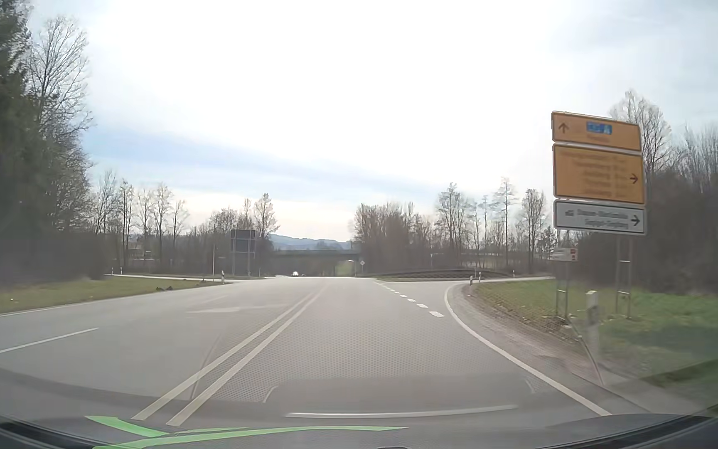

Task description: Follow the waypoints while adhering to traffic rules and regulations

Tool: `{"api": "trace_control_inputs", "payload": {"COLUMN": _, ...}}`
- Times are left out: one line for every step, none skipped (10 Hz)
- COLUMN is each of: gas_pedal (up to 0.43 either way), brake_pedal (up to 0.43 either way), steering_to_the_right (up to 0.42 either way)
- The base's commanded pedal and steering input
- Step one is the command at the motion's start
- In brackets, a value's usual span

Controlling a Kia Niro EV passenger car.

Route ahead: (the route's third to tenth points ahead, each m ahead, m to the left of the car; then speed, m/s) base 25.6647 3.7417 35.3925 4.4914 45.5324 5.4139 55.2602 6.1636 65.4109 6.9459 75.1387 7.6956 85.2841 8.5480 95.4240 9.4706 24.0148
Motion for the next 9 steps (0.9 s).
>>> {"api": "trace_control_inputs", "payload": {"gas_pedal": 0.0, "brake_pedal": 0.0, "steering_to_the_right": -0.003}}
{"api": "trace_control_inputs", "payload": {"gas_pedal": 0.0, "brake_pedal": 0.0, "steering_to_the_right": -0.003}}
{"api": "trace_control_inputs", "payload": {"gas_pedal": 0.0, "brake_pedal": 0.0, "steering_to_the_right": -0.003}}
{"api": "trace_control_inputs", "payload": {"gas_pedal": 0.0, "brake_pedal": 0.0, "steering_to_the_right": -0.003}}
{"api": "trace_control_inputs", "payload": {"gas_pedal": 0.0, "brake_pedal": 0.0, "steering_to_the_right": -0.003}}
{"api": "trace_control_inputs", "payload": {"gas_pedal": 0.0, "brake_pedal": 0.0, "steering_to_the_right": -0.003}}
{"api": "trace_control_inputs", "payload": {"gas_pedal": 0.0, "brake_pedal": 0.0, "steering_to_the_right": -0.003}}
{"api": "trace_control_inputs", "payload": {"gas_pedal": 0.0, "brake_pedal": 0.0, "steering_to_the_right": -0.003}}
{"api": "trace_control_inputs", "payload": {"gas_pedal": 0.0, "brake_pedal": 0.0, "steering_to_the_right": -0.004}}
